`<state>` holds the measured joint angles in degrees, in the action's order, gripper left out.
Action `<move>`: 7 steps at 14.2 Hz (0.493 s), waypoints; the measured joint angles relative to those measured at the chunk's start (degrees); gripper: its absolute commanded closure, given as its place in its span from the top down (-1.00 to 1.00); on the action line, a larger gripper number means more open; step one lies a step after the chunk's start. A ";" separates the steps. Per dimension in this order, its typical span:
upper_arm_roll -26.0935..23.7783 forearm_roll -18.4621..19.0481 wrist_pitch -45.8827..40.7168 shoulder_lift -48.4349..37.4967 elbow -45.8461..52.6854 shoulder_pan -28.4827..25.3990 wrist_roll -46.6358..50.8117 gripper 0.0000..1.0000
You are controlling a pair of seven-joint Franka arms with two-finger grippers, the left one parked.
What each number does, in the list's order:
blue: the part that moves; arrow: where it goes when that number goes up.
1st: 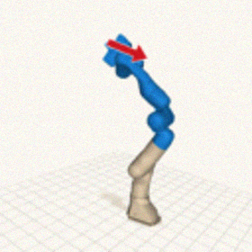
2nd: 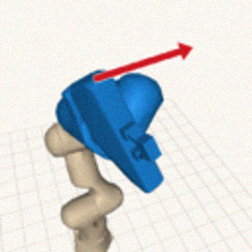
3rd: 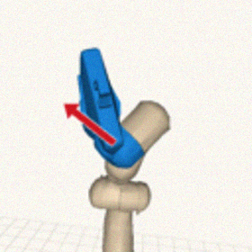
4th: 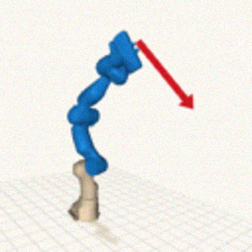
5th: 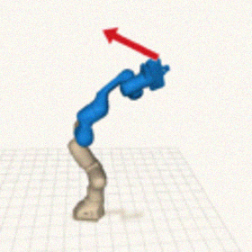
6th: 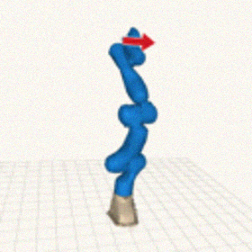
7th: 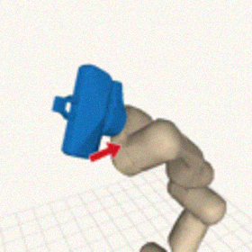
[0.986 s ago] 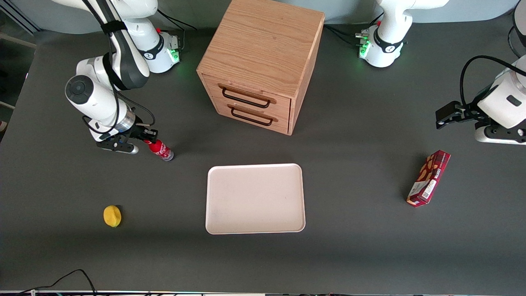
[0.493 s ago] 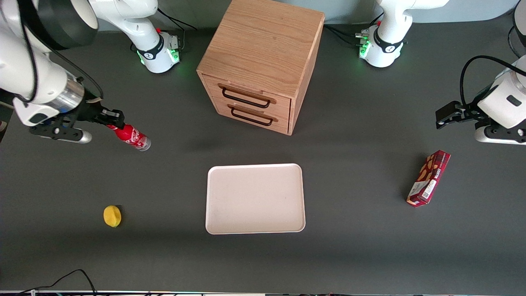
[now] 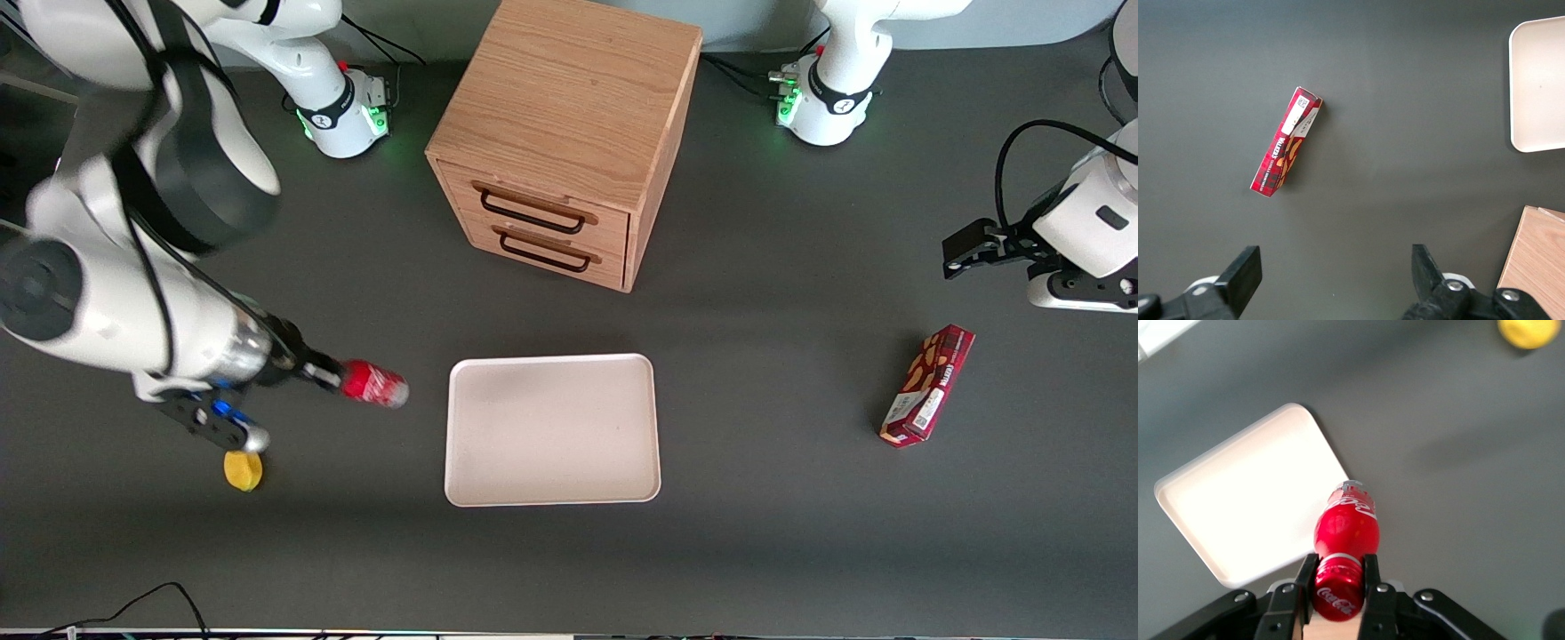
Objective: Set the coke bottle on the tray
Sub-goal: 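Lift the bottle and carry it to the white tray's edge, then lower the bottle onto the tray and open the right gripper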
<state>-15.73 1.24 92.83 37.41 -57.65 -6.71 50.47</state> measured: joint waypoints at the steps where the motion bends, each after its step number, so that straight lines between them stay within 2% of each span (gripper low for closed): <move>1: -0.09 0.94 3.74 3.24 0.96 -0.78 2.84 -1.00; 4: -0.56 3.58 12.82 10.71 2.50 -2.74 9.68 -1.00; 7: -0.69 6.06 16.52 14.49 3.42 -4.57 13.98 -1.00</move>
<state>-16.42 7.30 109.35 51.90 -54.23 -11.28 64.45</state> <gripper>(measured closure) 0.687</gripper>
